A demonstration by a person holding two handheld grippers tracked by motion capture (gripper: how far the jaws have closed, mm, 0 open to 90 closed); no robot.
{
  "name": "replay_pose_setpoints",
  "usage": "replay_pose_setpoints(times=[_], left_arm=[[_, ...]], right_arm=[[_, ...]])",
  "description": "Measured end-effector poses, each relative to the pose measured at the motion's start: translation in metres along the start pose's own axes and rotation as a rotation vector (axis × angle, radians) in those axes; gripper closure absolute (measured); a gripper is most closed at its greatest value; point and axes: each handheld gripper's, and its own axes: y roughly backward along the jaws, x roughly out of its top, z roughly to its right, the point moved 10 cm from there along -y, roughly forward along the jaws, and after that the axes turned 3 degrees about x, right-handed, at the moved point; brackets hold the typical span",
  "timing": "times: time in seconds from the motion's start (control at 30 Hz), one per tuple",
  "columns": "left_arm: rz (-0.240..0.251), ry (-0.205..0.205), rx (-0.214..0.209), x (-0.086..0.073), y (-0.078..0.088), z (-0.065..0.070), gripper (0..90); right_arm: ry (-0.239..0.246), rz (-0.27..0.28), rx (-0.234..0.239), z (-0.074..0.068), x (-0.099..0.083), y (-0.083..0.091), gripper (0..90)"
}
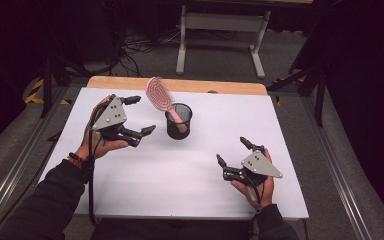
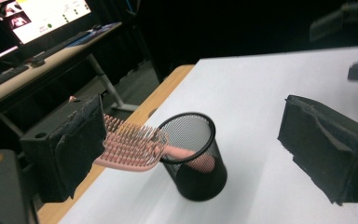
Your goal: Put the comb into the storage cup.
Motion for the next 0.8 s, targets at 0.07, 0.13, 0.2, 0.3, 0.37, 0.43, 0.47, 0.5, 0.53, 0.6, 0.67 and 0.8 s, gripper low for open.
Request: replay_pose_setpoints(times=[0.07,0.13,0.2,0.3,0.37,0.43,0.47,0.5,0.53,0.6,0.67,0.8], left_arm=[[0.008,0.013,-0.011,-0.001,0.002,0.003,8.3],[0.013,0.001,-0.005,-0.003,0.003,0.005,8.6],[0.017,-0.004,0.001,-0.005,0.005,0.006,8.6],[0.017,0.011,-0.008,-0.009,0.006,0.009,8.5],[0.012,0.004,-0.01,-0.012,0.007,0.011,8.5],[0.014,0.007,-0.018,-0.013,0.008,0.012,8.5],[0.011,0.007,-0.019,-0.014,0.01,0.013,8.5],[0.014,0.008,-0.02,-0.014,0.011,0.014,8.5],[0.017,0.011,-0.024,-0.014,0.012,0.014,8.5],[0.022,0.014,-0.021,-0.015,0.016,0.015,9.1],[0.028,0.017,-0.02,-0.017,0.018,0.016,9.3],[0.017,0.036,-0.025,-0.025,0.022,0.019,8.9]], right_arm=[[0.001,-0.003,0.004,-0.001,0.001,-0.002,9.4],[0.001,-0.002,0.01,-0.002,0.002,-0.003,9.2],[0.005,-0.01,0.015,-0.003,0.002,-0.004,9.2],[0.0,-0.01,0.025,-0.005,0.002,-0.005,9.1],[0.001,-0.012,0.035,-0.007,0.002,-0.004,8.1],[0.004,-0.014,0.036,-0.009,0.002,-0.005,7.6],[0.005,-0.014,0.037,-0.009,0.002,-0.005,7.6],[0.006,-0.016,0.036,-0.01,0.002,-0.006,7.6],[0.01,-0.019,0.036,-0.01,0.001,-0.005,7.3],[0.013,-0.018,0.033,-0.011,0.001,-0.005,7.1],[0.017,-0.021,0.031,-0.011,0.001,-0.005,6.9],[0.024,-0.022,0.028,-0.012,0.001,-0.004,7.0]])
